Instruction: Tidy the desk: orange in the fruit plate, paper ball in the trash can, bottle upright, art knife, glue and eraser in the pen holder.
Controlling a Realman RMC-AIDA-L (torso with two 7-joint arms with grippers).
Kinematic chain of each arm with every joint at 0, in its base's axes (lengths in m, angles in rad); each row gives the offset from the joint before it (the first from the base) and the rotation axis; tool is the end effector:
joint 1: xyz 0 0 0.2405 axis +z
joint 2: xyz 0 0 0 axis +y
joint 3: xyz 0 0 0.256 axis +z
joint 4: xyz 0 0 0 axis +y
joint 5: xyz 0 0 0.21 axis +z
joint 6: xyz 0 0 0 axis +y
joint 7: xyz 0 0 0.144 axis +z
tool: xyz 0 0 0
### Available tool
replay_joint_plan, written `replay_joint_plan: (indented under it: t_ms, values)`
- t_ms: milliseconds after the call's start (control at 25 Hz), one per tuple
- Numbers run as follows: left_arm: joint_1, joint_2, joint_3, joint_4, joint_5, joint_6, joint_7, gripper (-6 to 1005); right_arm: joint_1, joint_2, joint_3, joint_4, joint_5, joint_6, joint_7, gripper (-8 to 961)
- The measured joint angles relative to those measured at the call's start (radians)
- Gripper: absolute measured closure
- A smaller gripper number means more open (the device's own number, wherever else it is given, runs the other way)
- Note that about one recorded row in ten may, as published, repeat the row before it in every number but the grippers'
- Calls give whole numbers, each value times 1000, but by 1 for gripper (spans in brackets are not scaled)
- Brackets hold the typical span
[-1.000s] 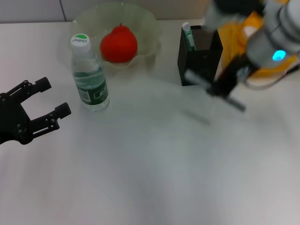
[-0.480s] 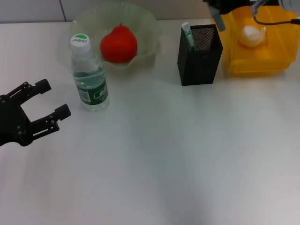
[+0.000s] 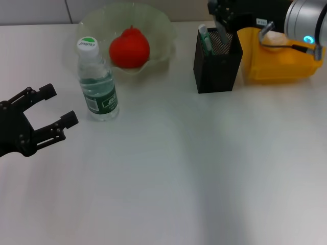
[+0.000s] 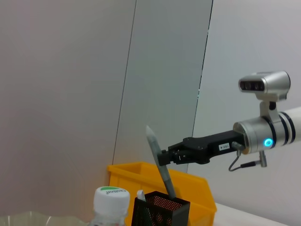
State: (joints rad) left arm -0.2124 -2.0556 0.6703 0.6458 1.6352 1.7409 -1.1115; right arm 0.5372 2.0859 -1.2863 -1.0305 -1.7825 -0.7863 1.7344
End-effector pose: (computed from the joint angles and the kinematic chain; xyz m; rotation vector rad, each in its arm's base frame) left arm -0.3145 0.2477 0.0441 -2.3867 -0.4943 -1.0098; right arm 0.1748 0.4230 0.0057 -2.3397 0.4618 0.4804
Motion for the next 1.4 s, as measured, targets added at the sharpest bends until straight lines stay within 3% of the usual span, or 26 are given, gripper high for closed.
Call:
replay_joint_plan:
  t_ms: [280,600,800,1080,1240,1360,1400]
  values:
    - [-5,0,0,0,0,-2,0,137,13,0,0,129,89,4,-141,806]
    - [-7,5,8,0,2,4,20,137,-19,-4,16,136,95,-59,-142,801]
    - [-10,16,11,0,3,7,12,137,-43,-7,128,111,96,-264,-140,602]
    - [-38,40,22,0,116,57,-54,137,-117,-26,335,116,84,-749,-322,391]
    - [-66,45,23,3,223,86,-102,137,-156,-62,359,160,55,-930,-352,253]
    - [-86,40,24,6,292,93,-119,137,-169,-89,361,247,9,-1003,-350,145]
    - [-91,37,24,7,308,94,-121,137,-169,-89,361,247,9,-1003,-350,142]
